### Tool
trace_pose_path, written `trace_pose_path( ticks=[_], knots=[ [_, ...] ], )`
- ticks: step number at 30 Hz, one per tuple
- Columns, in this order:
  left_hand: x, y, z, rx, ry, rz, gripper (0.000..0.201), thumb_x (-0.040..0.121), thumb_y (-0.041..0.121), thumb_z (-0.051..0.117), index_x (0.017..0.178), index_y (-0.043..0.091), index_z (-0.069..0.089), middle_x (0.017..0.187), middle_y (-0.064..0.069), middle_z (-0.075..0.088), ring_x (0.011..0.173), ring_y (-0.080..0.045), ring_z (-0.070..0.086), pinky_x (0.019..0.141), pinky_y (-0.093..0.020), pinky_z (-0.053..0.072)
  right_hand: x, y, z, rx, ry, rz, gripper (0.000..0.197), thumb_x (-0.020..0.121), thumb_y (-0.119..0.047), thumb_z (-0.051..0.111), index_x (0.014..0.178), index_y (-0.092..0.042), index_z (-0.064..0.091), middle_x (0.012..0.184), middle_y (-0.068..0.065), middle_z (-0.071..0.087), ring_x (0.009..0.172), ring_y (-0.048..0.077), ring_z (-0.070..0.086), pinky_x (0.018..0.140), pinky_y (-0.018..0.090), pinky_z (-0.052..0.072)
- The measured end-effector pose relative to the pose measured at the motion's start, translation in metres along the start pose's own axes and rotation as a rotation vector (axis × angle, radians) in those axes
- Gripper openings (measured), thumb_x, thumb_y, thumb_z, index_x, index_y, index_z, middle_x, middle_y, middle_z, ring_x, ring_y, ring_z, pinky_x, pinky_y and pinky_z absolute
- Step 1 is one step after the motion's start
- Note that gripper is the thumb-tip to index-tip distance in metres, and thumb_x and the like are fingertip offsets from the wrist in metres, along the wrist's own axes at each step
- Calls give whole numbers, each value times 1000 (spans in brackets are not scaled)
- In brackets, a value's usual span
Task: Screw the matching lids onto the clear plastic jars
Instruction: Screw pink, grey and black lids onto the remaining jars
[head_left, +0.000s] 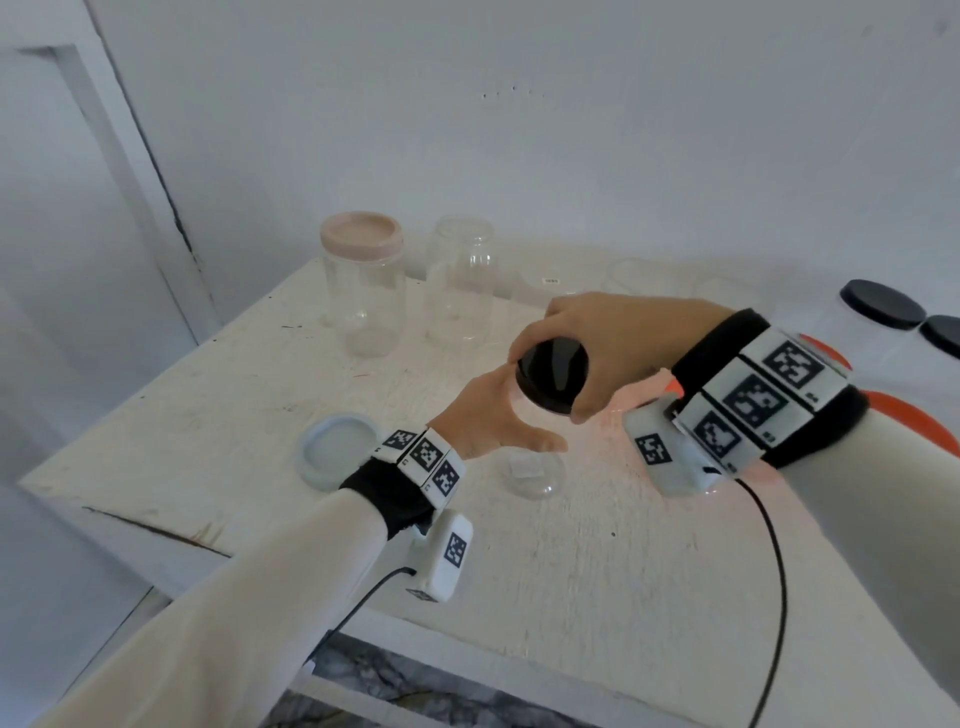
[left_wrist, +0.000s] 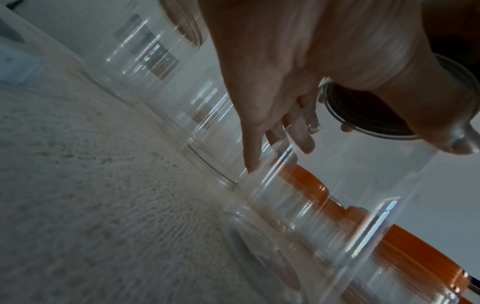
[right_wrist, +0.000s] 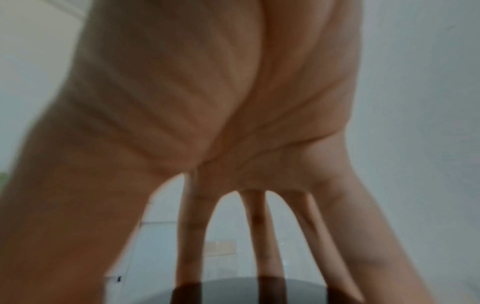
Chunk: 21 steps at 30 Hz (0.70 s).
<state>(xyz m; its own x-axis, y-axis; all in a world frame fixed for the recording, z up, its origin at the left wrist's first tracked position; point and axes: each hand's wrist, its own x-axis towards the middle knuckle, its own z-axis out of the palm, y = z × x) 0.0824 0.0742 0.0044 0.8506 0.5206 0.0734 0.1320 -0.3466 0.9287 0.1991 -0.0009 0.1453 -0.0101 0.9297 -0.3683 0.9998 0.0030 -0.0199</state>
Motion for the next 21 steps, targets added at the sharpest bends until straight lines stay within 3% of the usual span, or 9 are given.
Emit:
trace_pose_path(
  ticks=[2, 4, 5, 8, 10, 11, 14, 19, 21],
  knots=[
    [0, -1, 2, -17, 18, 8, 90, 51, 42, 86, 130, 30, 45, 125, 12, 57, 120, -4, 48, 106, -34, 38, 2, -1, 3, 24, 76, 38, 63, 64, -50, 77, 120, -39, 51, 97, -10, 48, 92, 14, 53, 73, 29, 51],
    [-1, -2, 2, -24, 25, 10, 89, 50, 44, 85, 129, 32, 46, 122, 13, 59, 119, -5, 50, 104, -32, 40, 4, -5, 9, 25, 191, 80, 56, 67, -59, 70, 112, -29, 56, 86, -11, 50, 73, 9, 53, 56, 22, 43],
    [-1, -1, 2, -26, 26, 10, 89, 49, 46, 83, 129, 33, 46, 121, 13, 59, 118, -5, 50, 102, -29, 40, 4, -6, 11, 15, 236, 96, 56, 69, -62, 67, 110, -26, 56, 87, -8, 53, 70, 9, 53, 54, 21, 40],
    [0, -1, 2, -10, 13, 7, 85, 52, 42, 85, 127, 36, 45, 121, 15, 58, 118, -4, 50, 100, -28, 39, 2, -3, 10, -46, 153, 115, 70, 69, -68, 63, 127, -32, 47, 105, -5, 56, 94, 17, 55, 76, 29, 46],
    [0, -1, 1, -8, 1, 0, 83, 50, 43, 84, 124, 40, 45, 122, 18, 56, 120, -2, 48, 102, -26, 38, -2, -1, 4, -16, -19, 68, 80, 69, -58, 70, 137, -43, 32, 119, -7, 49, 110, 18, 49, 92, 34, 44],
    [1, -1, 0, 3, -5, 2, 84, 50, 43, 84, 125, 39, 45, 124, 17, 55, 120, -2, 47, 103, -26, 37, -3, 0, 1, -2, -67, 36, 81, 69, -48, 75, 137, -45, 31, 122, -7, 45, 112, 18, 47, 93, 35, 44],
    [1, -1, 1, 37, 3, 6, 84, 58, 33, 87, 130, 29, 44, 125, 12, 54, 120, -5, 46, 106, -31, 36, -1, 2, 3, 15, -12, 10, 74, 66, -35, 80, 129, -45, 41, 114, -6, 42, 104, 18, 46, 80, 30, 45],
    [0, -3, 4, 26, 33, 28, 87, 53, 44, 85, 129, 31, 45, 121, 11, 59, 117, -6, 51, 100, -28, 41, 4, -1, 17, 105, 194, 115, 66, 63, -64, 69, 117, -32, 52, 95, -5, 57, 79, 19, 63, 64, 31, 56],
    [0, -3, 3, 18, 30, 32, 85, 55, 43, 85, 129, 32, 44, 121, 11, 59, 116, -6, 51, 98, -27, 41, 3, -1, 18, 42, 232, 134, 69, 65, -69, 65, 121, -30, 53, 98, -4, 59, 85, 18, 60, 68, 29, 52]
  ],
)
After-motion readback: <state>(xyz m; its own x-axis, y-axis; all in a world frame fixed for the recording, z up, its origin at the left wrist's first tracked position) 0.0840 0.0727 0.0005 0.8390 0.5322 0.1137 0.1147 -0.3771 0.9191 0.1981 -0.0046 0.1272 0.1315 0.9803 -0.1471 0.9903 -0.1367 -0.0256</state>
